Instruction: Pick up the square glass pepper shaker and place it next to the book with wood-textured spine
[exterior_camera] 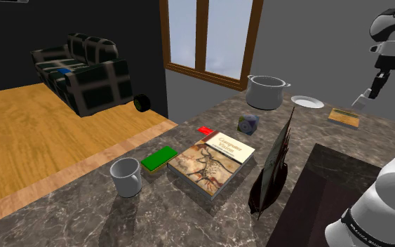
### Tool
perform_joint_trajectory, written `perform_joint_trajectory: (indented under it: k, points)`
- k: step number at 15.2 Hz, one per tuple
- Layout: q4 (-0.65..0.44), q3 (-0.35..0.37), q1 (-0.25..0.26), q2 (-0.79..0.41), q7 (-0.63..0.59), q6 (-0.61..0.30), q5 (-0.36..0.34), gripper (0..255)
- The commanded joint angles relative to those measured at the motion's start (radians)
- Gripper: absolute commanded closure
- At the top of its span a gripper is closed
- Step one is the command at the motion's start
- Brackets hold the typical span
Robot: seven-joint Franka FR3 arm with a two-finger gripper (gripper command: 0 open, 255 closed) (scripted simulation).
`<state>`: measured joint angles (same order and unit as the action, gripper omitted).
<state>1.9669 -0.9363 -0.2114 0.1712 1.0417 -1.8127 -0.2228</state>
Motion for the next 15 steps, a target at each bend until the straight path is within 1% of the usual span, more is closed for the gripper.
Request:
perform_joint_trajectory:
  k: [1,2,3,4,5,8,11,12,15]
  points:
    - [-0.074,-0.074,0.002,-0.116,0.107,-0.012,0.087,255]
    - [-0.111,-0.103,-0.008,-0.175,0.161,-0.012,0.138,255]
    - [-0.149,-0.123,-0.028,-0.239,0.216,-0.009,0.195,255]
    - [-0.190,-0.134,-0.059,-0.303,0.271,-0.002,0.252,255]
    - [-0.233,-0.134,-0.100,-0.365,0.321,0.008,0.306,255]
    - [-0.377,-0.098,-0.252,-0.525,0.438,0.055,0.439,255]
    - [-0.546,-0.045,-0.412,-0.661,0.514,0.117,0.536,255]
    - [-0.641,-0.021,-0.490,-0.726,0.539,0.153,0.578,255]
    - [-0.597,-0.016,-0.480,-0.725,0.540,0.112,0.578,255]
